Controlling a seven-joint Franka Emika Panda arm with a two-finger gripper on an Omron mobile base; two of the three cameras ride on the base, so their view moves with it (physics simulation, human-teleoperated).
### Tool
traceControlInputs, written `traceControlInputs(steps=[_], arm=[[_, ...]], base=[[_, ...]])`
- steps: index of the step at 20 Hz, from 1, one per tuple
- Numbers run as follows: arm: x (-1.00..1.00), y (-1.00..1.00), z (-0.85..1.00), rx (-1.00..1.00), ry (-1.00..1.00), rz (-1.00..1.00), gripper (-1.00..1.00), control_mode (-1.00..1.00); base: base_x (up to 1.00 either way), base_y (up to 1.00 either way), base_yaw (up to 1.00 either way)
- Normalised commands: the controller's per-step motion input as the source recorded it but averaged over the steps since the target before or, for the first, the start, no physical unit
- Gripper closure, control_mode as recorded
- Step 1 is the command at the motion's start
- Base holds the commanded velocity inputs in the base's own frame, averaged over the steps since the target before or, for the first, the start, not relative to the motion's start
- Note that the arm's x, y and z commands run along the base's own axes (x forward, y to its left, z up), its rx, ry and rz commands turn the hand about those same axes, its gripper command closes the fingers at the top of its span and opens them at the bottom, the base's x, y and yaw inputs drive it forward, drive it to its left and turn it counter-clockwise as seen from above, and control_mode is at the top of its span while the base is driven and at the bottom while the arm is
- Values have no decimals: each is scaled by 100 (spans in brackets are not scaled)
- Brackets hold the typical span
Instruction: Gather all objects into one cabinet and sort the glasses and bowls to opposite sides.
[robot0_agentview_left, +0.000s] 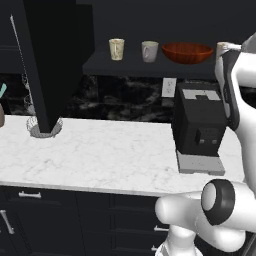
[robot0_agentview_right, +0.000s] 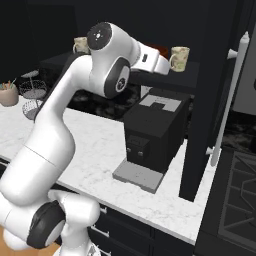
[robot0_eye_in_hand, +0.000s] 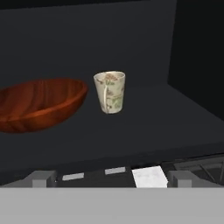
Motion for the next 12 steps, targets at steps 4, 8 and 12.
traceControlInputs(steps=[4, 8, 12], arm=[[49, 0, 0, 0, 2, -5, -100, -100], [17, -22, 0, 0, 2, -2, -100, -100], [11, -29, -3, 0, 0, -1, -100, -100]], base=[[0, 0, 0], [0, 0, 0], [0, 0, 0]])
